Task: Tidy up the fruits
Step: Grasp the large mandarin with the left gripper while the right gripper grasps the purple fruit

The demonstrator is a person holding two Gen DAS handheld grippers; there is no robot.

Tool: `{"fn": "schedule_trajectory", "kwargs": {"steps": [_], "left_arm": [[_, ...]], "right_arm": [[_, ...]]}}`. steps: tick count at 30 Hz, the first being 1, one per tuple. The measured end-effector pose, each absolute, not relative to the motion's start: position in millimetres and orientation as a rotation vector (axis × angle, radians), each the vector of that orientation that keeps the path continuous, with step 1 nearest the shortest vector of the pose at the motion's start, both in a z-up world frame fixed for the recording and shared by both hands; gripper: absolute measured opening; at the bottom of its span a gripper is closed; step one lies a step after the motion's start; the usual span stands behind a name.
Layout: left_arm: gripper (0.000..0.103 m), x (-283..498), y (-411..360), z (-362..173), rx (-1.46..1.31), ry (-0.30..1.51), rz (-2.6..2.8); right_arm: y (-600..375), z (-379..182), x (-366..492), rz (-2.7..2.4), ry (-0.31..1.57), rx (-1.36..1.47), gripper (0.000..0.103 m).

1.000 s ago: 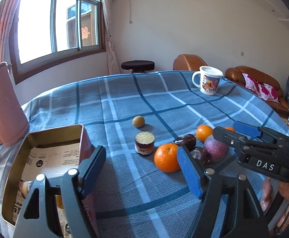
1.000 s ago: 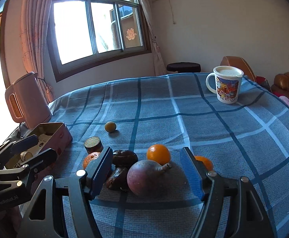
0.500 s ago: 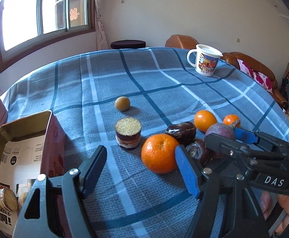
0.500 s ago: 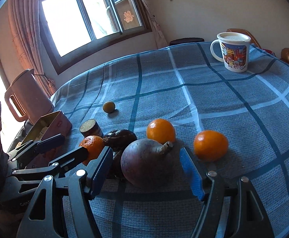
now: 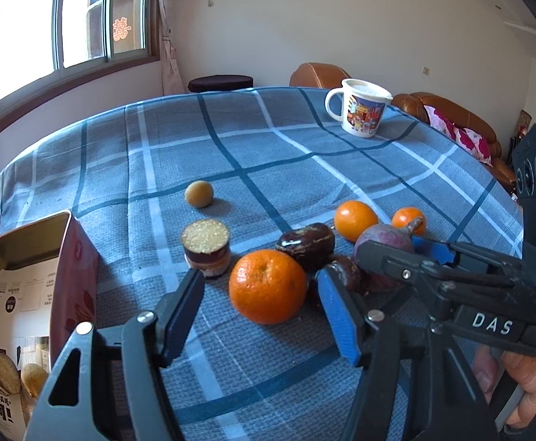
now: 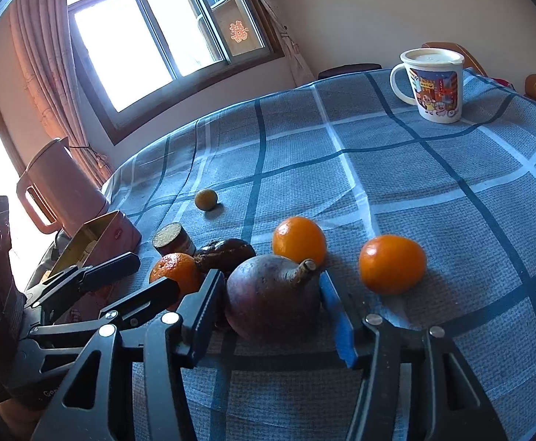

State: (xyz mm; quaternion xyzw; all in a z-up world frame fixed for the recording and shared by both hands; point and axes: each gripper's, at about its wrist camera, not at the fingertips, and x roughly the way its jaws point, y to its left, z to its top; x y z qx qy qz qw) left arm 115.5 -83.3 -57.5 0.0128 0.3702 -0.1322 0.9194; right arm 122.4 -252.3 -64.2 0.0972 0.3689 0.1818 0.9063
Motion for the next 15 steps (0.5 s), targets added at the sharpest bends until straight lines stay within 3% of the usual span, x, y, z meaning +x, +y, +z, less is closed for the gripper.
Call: {"fn": "schedule_trajectory", "kwargs": {"steps": [5,9,15], "left_arm": [[0.065,125,-81,-67,-0.017,0.827,-0.292],[0.051,122,-87,-66,0.007,0.818,-0.31],[0.049,123,-84,-66,-0.019,0.82,-0.33]], "right_arm": [[-254,-67,127,0.412,0.791,0.214,0.056],[-250,-65,122,0.42,0.772,0.186,0.055],[-248,-61,116,0.439,0.733,0.174,0.055]]}}
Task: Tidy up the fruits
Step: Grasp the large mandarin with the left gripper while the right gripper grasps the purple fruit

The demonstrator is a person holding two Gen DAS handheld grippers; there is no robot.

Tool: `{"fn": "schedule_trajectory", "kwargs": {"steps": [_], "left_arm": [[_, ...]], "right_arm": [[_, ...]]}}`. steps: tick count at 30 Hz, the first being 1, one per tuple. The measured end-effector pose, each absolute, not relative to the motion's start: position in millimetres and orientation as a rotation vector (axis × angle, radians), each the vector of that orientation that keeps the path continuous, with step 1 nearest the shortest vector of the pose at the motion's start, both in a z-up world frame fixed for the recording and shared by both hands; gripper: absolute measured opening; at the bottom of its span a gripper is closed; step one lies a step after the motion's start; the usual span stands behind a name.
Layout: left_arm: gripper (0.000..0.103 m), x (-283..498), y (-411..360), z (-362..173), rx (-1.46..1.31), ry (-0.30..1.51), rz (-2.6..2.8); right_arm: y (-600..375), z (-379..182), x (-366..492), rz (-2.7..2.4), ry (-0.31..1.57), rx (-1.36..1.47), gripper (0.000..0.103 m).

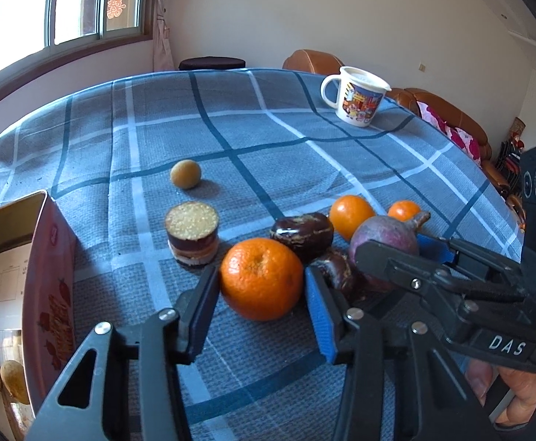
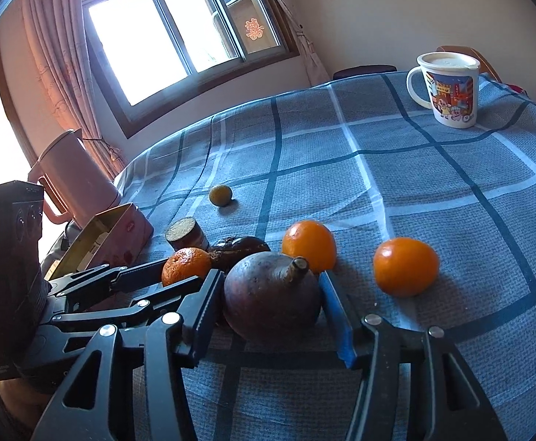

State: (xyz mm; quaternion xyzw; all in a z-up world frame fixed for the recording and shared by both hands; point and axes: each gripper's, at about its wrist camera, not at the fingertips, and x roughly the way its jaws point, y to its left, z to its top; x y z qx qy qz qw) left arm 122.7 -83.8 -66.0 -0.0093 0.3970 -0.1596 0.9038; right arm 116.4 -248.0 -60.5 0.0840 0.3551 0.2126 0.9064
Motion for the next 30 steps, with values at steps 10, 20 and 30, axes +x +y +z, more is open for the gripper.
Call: {"fn": "schedule_trajectory", "kwargs": {"steps": [10,20,30], "left_arm": [[0.048,120,-79,-64,-0.049,0.798,-0.337],[0.048,112,-70,-56,-0.074,0.731,-0.305],[0.048,102,-69,-48,-0.064,0.659,-0.283]], "right_arm": [[-251,-53,108,0.436,0.662,0.175,0.055],[-252,-50,104,0.443,0.626,0.174,0.055],[-252,-46,96,0.447,0.579,0.166,0.055]]}}
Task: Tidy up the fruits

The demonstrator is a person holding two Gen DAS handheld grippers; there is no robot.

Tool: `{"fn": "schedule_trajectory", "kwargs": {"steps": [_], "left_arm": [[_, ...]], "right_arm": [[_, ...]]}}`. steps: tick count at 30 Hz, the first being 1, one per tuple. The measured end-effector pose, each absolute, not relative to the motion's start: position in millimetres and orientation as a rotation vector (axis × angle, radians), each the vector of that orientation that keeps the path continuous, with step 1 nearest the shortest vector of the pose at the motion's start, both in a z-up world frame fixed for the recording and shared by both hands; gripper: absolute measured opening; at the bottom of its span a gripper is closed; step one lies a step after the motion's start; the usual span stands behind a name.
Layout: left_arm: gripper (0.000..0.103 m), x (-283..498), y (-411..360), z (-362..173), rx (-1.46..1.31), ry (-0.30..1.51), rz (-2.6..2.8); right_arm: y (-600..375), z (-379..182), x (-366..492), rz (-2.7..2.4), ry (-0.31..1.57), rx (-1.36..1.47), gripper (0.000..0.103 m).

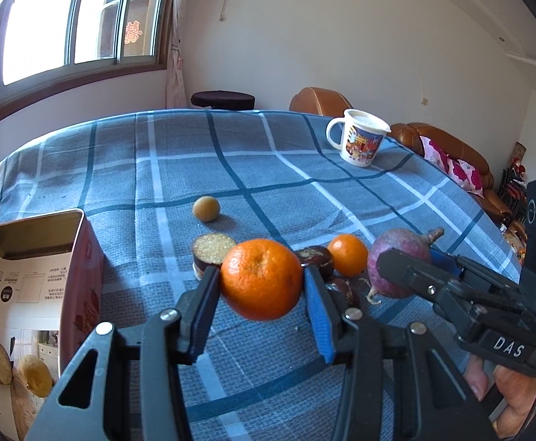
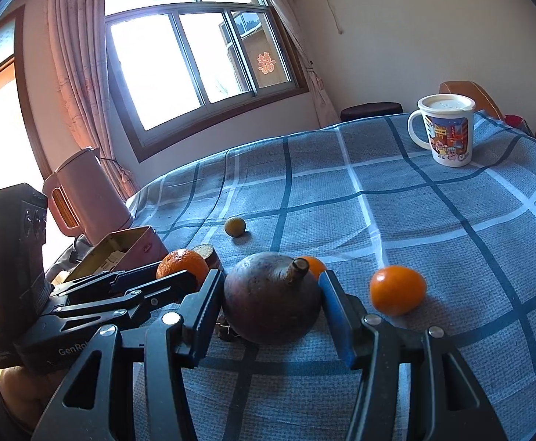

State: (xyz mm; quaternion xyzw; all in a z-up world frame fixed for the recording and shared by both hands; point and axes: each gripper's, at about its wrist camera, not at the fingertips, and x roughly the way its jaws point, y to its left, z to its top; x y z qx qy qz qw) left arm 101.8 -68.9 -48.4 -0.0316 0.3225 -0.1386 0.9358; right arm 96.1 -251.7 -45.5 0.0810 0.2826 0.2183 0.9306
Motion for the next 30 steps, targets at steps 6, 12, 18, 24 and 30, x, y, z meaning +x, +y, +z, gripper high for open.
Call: {"fn": "schedule_trajectory", "kwargs": {"steps": [6,12,18,24,30], "left_arm": [[0.048,96,-68,-44,-0.057,0.621,-0.273],[0.048,91,-67,-41,-0.056,0.592,-0.262],[0.048,84,-67,-37,-0.047,0.551,-0.25],[0.048,77,-68,-33,-0.036,0.513,-0.239],[0.048,72,-68,-30,-0.028,0.482,-0.232]], "right_arm": [[-252,-43,93,0.453,0.556,0.163,0.055],[-252,-42,91,0.459,0.54,0.159,0.055],[-252,-41,87,0.469,0.519,0.154,0.055],[-251,-39,84,0.477,0.502,0.151,0.055],[-251,-38,82,0.485,0.487,0.148,0.055]]}}
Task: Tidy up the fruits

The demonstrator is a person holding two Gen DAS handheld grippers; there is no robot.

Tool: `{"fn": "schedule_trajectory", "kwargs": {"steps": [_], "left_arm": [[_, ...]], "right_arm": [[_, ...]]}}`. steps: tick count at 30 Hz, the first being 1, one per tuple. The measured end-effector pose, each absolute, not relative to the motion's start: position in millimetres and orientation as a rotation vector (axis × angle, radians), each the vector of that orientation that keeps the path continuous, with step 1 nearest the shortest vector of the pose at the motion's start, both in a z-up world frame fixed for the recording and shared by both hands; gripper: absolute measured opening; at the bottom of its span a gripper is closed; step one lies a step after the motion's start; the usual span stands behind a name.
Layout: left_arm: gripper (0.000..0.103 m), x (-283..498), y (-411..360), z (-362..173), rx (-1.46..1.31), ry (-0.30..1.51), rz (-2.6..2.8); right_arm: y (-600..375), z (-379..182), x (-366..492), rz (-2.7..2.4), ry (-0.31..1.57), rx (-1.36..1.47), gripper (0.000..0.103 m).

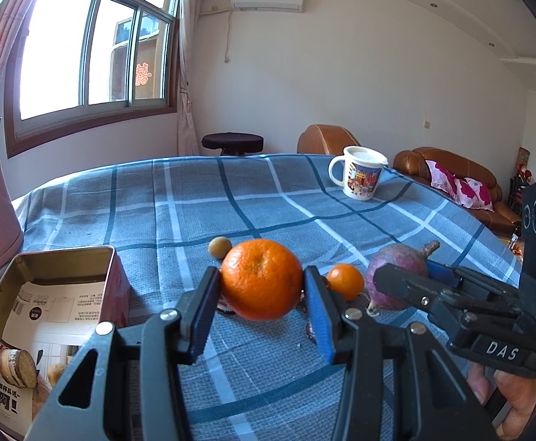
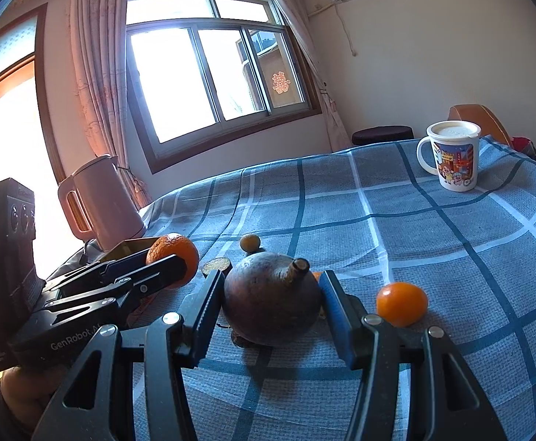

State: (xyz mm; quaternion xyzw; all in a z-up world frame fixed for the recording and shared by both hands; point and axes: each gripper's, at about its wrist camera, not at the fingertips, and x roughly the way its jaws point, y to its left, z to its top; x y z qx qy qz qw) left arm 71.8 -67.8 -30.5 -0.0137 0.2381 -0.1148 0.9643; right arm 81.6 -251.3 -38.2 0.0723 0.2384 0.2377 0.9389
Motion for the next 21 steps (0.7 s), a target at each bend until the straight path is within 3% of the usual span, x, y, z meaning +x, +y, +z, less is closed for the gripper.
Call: {"fn": "schedule_trajectory", "kwargs": {"steps": [21], "left_arm": [[0.048,57,-65,-22,-0.018,0.395,-0.208]], "right_arm": [[-250,-34,71,0.517,0.429,0.133,0.055]]}}
